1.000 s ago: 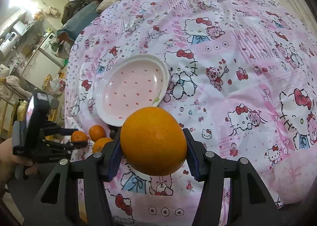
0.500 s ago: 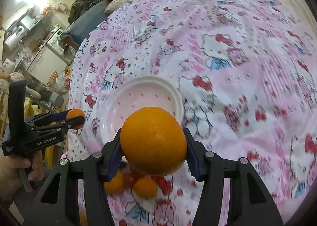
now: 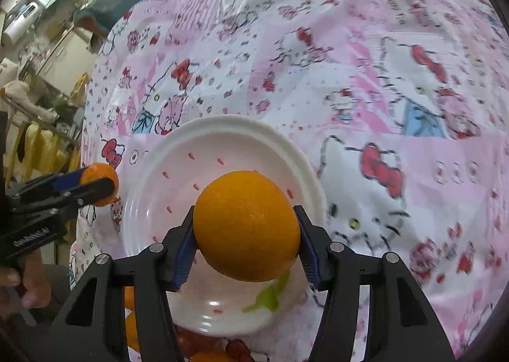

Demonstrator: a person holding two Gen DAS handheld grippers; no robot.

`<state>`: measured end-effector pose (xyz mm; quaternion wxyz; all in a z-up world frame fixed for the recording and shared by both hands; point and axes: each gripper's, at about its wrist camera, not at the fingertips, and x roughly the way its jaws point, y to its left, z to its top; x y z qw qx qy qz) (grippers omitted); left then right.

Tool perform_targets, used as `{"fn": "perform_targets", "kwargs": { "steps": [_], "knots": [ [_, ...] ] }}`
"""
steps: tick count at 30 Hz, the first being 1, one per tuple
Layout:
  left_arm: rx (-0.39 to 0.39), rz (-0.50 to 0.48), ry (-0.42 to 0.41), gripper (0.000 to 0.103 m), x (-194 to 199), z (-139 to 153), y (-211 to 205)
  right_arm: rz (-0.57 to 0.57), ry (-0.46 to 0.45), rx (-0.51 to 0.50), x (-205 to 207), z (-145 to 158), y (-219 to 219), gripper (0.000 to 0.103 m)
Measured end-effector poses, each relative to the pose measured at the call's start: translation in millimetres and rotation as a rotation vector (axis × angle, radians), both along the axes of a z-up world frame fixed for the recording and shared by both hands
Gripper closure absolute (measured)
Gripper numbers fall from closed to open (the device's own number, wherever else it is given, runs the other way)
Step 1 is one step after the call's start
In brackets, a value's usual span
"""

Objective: Organize fruits
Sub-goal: 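Lower the orange onto the plate and open the right tool while the left tool grasps the mandarin, then lower the mandarin onto the plate and open the left tool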

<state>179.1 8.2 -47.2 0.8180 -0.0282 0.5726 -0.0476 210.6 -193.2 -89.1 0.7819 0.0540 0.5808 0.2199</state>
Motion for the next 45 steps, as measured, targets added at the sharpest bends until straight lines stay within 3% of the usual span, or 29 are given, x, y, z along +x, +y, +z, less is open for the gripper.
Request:
{"fn": "perform_targets", "kwargs": {
  "steps": [6, 16, 18, 20, 21, 27, 33, 37, 45],
  "knots": [
    [0.045, 0.005, -0.012, 0.065, 3, 0, 1, 0.054, 0.024, -0.001, 6, -14, 19, 0.044],
    [0.045, -0.025, -0.019, 0.065, 2, -1, -5, 0.043, 0.026, 0.010, 7, -17, 14, 0.041],
    [0.040, -0.021, -0.018, 0.065, 2, -1, -4, 0.028, -0.004, 0.027, 6, -8, 9, 0.033],
    [0.038, -0.017, -0.019, 0.065, 1, -1, -3, 0.000, -0.042, 0.057, 6, 3, 3, 0.016],
    [0.036, -0.017, -0.019, 0.065, 1, -1, -3, -0.019, -0.070, 0.062, 6, 11, -2, 0.014],
    [0.007, -0.020, -0.021, 0.065, 0, -5, -6, -0.096, -0.093, 0.080, -2, 36, -29, 0.014],
    [0.073, -0.090, -0.070, 0.064, 1, -18, -29, -0.180, -0.099, 0.066, -33, 53, -58, 0.014],
    [0.000, -0.091, -0.080, 0.064, 6, -16, -37, -0.239, -0.086, 0.096, -44, 57, -71, 0.014],
    [-0.058, -0.117, -0.043, 0.064, 20, -38, -59, -0.346, -0.085, 0.094, -44, 59, -96, 0.014]
  ]
}}
